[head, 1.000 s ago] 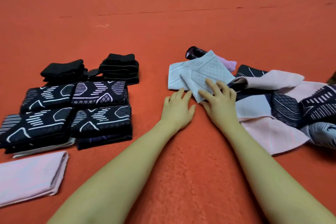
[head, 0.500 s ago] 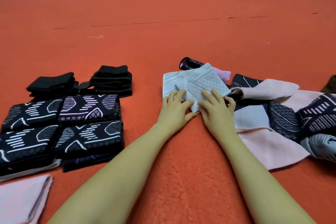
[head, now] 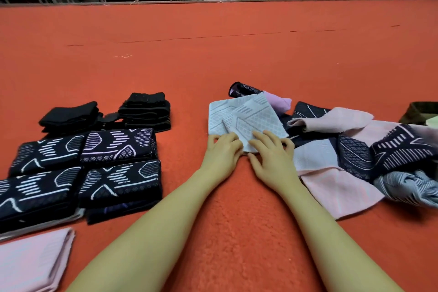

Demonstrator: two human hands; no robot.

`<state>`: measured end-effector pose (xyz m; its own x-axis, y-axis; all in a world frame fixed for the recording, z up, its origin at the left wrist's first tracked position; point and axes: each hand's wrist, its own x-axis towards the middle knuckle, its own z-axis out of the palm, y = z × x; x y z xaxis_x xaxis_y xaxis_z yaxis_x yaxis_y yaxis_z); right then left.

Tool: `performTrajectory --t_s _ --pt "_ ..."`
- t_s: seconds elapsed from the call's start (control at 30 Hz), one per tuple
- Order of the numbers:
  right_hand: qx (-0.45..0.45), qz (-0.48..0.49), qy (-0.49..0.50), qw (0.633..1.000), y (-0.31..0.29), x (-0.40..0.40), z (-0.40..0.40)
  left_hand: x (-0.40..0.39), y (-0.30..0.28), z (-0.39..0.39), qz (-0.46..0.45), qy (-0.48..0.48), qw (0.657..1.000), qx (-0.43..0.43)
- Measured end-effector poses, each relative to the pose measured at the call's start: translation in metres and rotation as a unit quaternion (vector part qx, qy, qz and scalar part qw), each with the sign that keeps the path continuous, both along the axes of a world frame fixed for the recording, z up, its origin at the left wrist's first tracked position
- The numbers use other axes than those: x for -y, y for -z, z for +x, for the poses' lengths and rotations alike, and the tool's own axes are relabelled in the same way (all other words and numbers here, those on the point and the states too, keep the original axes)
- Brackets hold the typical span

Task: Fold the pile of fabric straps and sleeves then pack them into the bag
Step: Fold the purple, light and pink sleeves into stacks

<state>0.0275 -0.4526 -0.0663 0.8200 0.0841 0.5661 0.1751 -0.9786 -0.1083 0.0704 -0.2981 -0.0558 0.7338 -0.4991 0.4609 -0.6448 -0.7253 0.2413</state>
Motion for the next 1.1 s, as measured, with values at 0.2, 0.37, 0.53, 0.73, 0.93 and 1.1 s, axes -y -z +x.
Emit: performTrajectory --t_s 0.2,0.37,0.53,0.73,0.93,1.1 --pt "0.006 -0.001 -0.047 0.999 -0.001 -0.014 -0.042 -0.035 -0.005 -0.056 -0.008 -0.001 1.0 -0.011" --pt "-0.037 0.054 -0.122 0.99 -0.008 -0.035 -0.095 -0.065 -0.007 -0.105 0.011 -0.003 1.0 0.028" --pt "-0.022 0.005 -0.15 0.988 -0.011 -0.054 -0.135 -0.099 -0.002 -0.146 0.017 0.0 0.996 0.089" --pt "0.064 -0.016 -0.16 0.985 -0.016 -0.092 -0.163 -0.141 0.001 -0.186 0.012 -0.002 0.992 0.124" --pt "0.053 0.028 -0.16 0.985 -0.022 -0.146 -0.182 -0.187 0.0 -0.215 0.038 -0.018 0.991 0.128" --pt "0.058 0.038 -0.158 0.985 -0.02 -0.194 -0.194 -0.214 -0.003 -0.229 -0.01 -0.038 0.993 0.115"
